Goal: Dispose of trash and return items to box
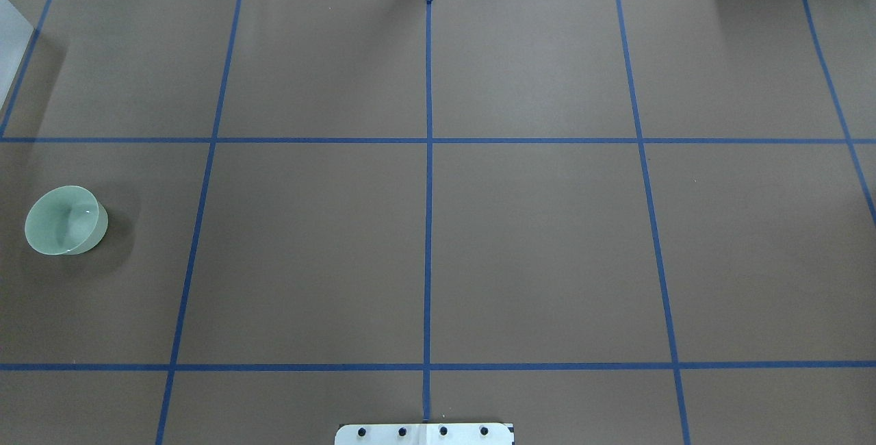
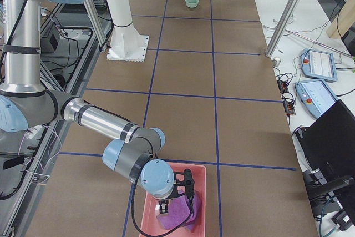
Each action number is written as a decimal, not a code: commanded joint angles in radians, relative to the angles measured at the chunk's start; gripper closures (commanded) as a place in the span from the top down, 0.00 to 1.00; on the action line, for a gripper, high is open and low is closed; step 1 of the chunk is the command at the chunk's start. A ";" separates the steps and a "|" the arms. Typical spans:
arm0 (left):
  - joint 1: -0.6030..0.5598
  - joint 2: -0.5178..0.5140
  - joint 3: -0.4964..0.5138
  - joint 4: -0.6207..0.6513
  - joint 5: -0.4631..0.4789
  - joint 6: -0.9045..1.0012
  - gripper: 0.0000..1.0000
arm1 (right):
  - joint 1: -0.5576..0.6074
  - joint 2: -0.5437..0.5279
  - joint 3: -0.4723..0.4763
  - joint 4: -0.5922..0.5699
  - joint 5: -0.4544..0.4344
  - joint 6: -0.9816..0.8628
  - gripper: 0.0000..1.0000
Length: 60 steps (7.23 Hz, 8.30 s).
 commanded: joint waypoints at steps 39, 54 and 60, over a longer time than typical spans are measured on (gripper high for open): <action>0.061 -0.064 -0.065 0.144 -0.148 -0.167 0.00 | 0.026 -0.043 0.047 -0.002 0.023 0.008 1.00; 0.185 0.185 -0.716 0.105 -0.221 -0.691 0.99 | 0.026 -0.038 0.077 0.000 0.023 0.031 1.00; 0.412 0.573 -1.586 0.571 -0.126 -0.645 0.99 | -0.033 -0.005 0.196 -0.002 0.023 0.272 1.00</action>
